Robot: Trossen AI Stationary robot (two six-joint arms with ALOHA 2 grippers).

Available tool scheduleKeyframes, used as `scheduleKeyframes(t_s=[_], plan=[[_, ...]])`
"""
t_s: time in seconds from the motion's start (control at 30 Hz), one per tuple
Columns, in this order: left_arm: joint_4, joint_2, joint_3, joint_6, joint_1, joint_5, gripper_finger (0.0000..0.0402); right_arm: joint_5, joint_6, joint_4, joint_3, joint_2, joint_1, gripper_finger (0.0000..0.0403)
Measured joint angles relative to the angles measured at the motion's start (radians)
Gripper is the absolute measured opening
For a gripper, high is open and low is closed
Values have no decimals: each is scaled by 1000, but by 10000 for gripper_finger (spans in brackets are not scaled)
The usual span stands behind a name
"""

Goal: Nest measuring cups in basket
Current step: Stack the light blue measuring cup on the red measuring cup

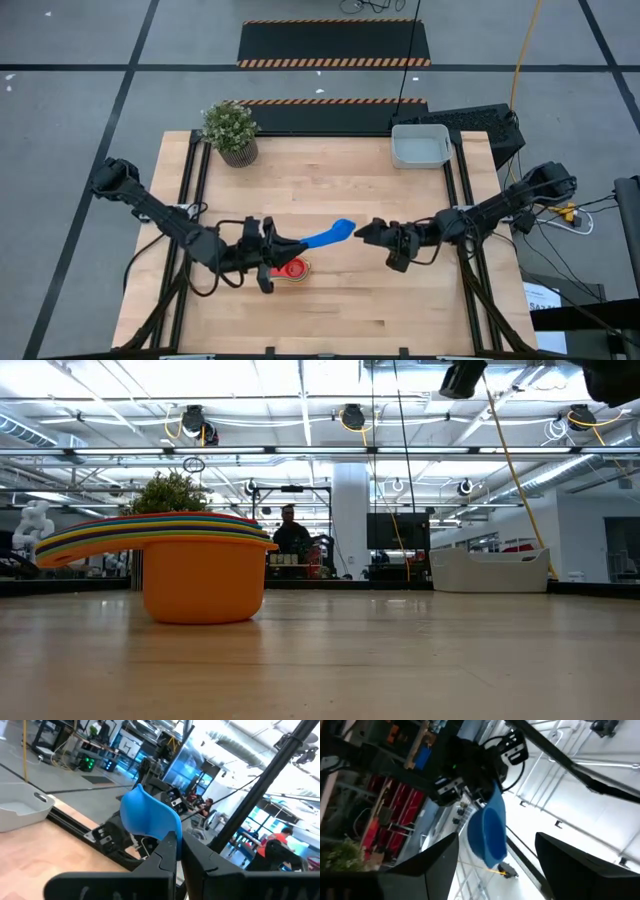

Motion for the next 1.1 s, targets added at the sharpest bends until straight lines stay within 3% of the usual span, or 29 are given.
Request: scheduleKeyframes(t_s=[0.17, 0.73, 1.1], plan=[[-10, 0, 0, -4, 10, 17, 7, -81, -23, 36, 1, 0, -25, 248], [-15, 1, 0, -63, 18, 43, 19, -106, -82, 79, 1, 50, -63, 245], [-24, 1, 0, -94, 20, 40, 19, -106, -98, 96, 2, 56, -63, 179]])
